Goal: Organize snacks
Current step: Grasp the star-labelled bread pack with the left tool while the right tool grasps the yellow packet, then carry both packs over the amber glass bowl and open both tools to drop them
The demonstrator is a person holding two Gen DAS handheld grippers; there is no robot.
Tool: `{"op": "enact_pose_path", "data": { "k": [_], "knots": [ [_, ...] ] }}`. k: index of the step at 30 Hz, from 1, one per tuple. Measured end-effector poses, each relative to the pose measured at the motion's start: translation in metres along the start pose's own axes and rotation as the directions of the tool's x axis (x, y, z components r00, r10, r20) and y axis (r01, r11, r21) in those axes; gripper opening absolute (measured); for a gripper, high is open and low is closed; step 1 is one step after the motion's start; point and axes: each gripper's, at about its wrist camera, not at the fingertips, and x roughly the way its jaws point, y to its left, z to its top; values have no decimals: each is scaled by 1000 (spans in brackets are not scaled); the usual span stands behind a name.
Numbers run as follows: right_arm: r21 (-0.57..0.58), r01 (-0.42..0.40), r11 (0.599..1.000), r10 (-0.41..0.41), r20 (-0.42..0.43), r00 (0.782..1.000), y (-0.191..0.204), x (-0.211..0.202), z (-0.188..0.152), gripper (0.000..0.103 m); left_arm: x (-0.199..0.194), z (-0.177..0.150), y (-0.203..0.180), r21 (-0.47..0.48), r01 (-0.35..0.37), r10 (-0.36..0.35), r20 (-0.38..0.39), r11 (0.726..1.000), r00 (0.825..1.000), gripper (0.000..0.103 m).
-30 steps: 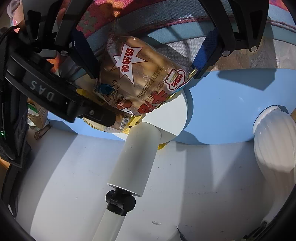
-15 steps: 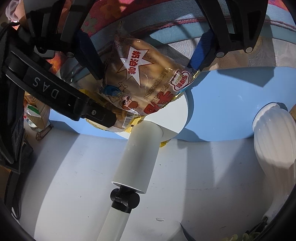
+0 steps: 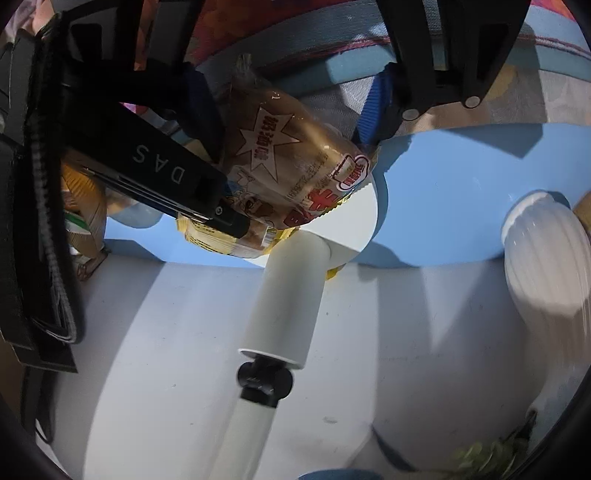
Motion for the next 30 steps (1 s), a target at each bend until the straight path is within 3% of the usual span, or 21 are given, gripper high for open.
{"op": "enact_pose_path", "data": {
  "k": [5,7,11,17,20,30],
  "knots": [
    [32,-33,999,32,19,999,-8,-5,0,38,-4,0,-2,16,-6,5,15,1000,1000,61],
    [65,-61,996,58,39,998,-15,-8,-1,30,-5,-1,2,1,-7,7,22,1000,1000,61],
    [116,-119,986,113,52,992,-26,-11,-2,29,-10,0,10,-33,-27,28,42,999,999,60],
    [77,-139,987,130,118,985,-23,-28,-2,29,-19,0,21,-83,-66,73,78,994,994,60],
    [51,-124,991,115,148,982,-18,-36,-2,29,-20,-1,24,-93,-111,119,84,989,989,60],
    [52,-76,996,64,206,977,-17,-48,-3,29,-25,-2,25,-90,-121,131,115,988,985,60]
  ]
}}
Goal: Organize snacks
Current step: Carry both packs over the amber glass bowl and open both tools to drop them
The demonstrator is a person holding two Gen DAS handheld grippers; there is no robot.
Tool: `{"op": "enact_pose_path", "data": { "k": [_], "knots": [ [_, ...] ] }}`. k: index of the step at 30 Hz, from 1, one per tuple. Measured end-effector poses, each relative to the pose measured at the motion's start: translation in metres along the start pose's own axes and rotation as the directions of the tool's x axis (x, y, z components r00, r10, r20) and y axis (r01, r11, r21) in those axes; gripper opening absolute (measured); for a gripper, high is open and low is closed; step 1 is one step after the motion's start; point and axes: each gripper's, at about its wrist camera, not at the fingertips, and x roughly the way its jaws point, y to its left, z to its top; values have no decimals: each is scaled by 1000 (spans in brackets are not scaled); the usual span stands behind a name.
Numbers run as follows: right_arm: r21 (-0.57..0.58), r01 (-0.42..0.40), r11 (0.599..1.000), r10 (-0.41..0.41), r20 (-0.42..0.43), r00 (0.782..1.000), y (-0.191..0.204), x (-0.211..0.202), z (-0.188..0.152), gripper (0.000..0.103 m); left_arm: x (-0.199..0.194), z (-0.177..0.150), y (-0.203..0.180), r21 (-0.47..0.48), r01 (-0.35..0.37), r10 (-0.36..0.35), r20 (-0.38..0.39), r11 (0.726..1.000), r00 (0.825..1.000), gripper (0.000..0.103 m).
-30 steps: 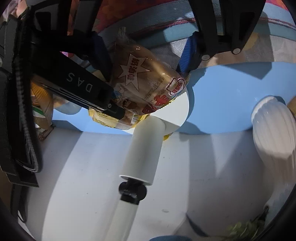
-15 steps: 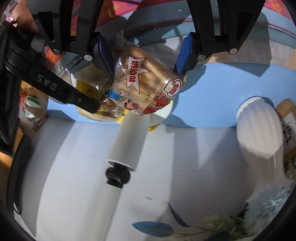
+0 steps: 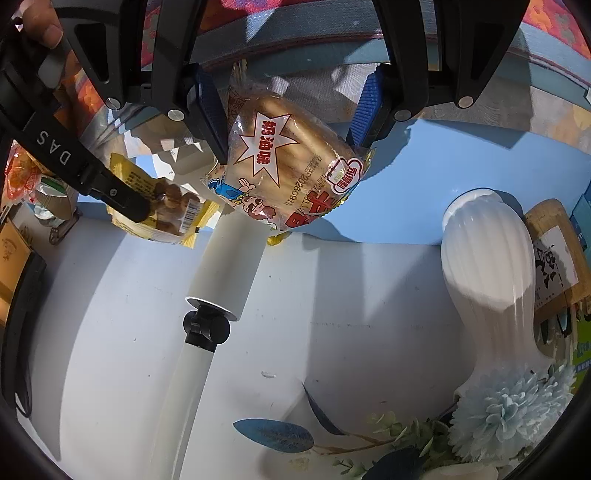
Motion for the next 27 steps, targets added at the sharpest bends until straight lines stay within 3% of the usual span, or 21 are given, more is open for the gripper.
{"op": "enact_pose_path", "data": {
  "k": [6,14,21,27],
  "knots": [
    [-21,-6,1000,7,77,997,7,-21,2,29,-10,3,-1,-10,6,-6,33,1000,999,60],
    [120,-136,983,114,173,978,-6,-90,29,29,-51,24,-19,3,131,-130,64,991,989,60],
    [191,-156,969,104,256,961,-49,-170,62,29,-89,38,-96,112,311,-317,44,944,947,60],
    [274,-74,959,-10,295,956,-119,-230,72,29,-96,25,-175,185,418,-420,-30,889,907,60]
  ]
}}
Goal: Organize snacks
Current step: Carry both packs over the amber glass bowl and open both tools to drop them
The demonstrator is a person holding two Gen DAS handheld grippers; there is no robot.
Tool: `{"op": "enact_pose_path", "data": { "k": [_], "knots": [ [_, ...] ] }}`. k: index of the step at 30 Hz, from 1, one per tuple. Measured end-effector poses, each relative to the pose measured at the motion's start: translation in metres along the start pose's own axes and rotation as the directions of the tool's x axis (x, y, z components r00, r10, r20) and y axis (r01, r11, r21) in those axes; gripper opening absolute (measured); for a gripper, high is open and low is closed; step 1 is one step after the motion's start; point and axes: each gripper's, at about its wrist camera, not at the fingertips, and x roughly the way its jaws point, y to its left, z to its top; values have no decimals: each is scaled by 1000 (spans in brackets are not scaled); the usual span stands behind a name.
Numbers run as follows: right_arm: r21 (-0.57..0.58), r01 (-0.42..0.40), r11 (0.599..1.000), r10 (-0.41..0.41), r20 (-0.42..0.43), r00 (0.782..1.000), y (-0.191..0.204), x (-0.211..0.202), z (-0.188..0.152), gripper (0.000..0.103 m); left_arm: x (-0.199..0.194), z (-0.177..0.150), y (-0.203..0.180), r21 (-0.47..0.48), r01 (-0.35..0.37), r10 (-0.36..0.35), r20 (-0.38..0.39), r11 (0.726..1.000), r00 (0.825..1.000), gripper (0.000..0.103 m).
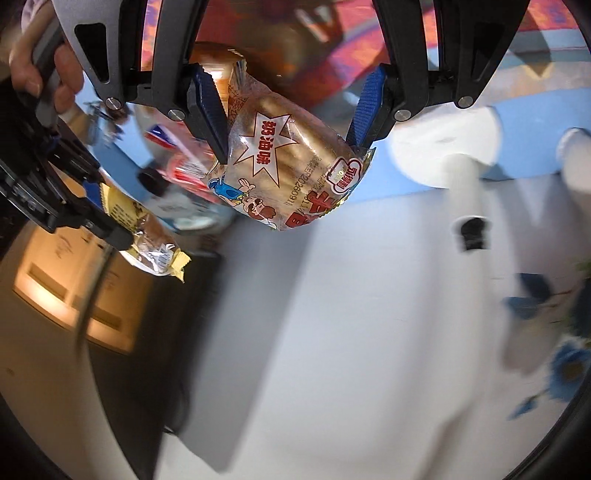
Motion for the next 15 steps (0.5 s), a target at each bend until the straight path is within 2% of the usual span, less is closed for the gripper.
{"op": "enact_pose_path", "data": {
  "k": [6,12,15],
  "knots": [
    [65,88,994,-88,2,996,-56,-31,19,29,27,-14,-55,67,54,-50,-65,996,997,60],
    [123,117,985,-115,-22,993,-90,-40,15,29,40,-23,-91,112,63,-52,-100,992,994,60],
    [139,124,982,-119,-41,992,-100,-40,12,30,41,-23,-96,120,64,-51,-111,991,993,60]
  ]
}}
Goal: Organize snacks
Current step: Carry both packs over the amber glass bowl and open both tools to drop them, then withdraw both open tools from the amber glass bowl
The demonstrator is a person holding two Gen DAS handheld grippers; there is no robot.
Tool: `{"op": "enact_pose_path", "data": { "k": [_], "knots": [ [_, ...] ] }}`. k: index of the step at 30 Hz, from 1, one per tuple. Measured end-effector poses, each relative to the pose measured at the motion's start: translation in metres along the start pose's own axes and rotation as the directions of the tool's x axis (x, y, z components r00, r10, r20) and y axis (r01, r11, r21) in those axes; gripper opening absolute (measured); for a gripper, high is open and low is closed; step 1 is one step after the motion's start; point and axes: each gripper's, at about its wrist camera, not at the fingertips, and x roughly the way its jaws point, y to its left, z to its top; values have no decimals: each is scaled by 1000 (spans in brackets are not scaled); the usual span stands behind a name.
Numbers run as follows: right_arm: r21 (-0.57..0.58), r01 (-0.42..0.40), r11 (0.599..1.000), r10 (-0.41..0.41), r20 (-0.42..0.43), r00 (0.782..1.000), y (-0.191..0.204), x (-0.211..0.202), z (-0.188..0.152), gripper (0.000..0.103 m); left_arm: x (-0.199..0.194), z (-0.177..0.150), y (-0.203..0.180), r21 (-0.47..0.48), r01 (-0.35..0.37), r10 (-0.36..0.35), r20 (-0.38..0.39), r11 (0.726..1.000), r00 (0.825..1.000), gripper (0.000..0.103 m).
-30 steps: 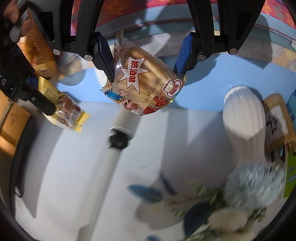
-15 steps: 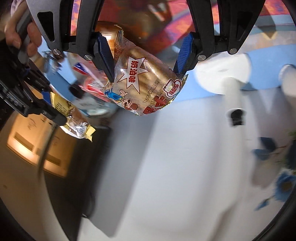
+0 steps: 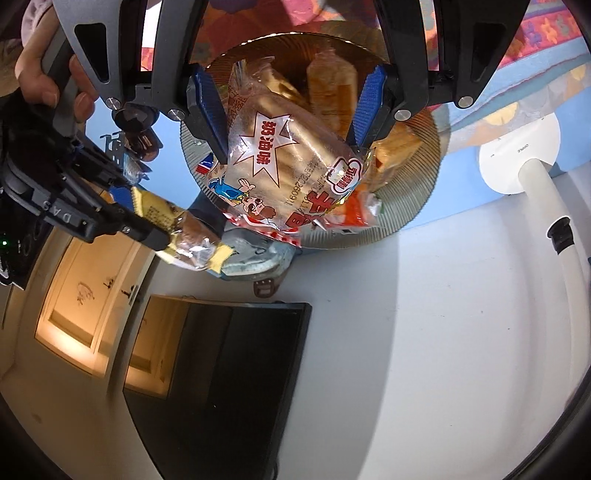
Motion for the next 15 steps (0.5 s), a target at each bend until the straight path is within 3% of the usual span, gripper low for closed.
{"op": "enact_pose_path", "data": {
  "k": [3,5,7,10,15],
  "knots": [
    [0,-3,1000,3,-23,1000,-6,3,-1,33,6,-1,-7,11,-49,49,-16,999,999,65],
    [-18,9,1000,-10,-52,999,-6,8,-2,41,9,1,-6,5,-91,91,-41,996,995,97],
    [-58,49,997,-52,-54,997,-3,9,-2,81,10,3,-3,-22,-122,121,-41,992,992,102],
    [-93,40,995,-43,-26,999,-1,2,0,83,9,4,2,-33,-143,142,-51,989,989,102],
    [-128,-1,992,-9,-80,997,0,-2,8,83,7,2,5,-35,-216,214,-48,976,976,102]
  ]
}}
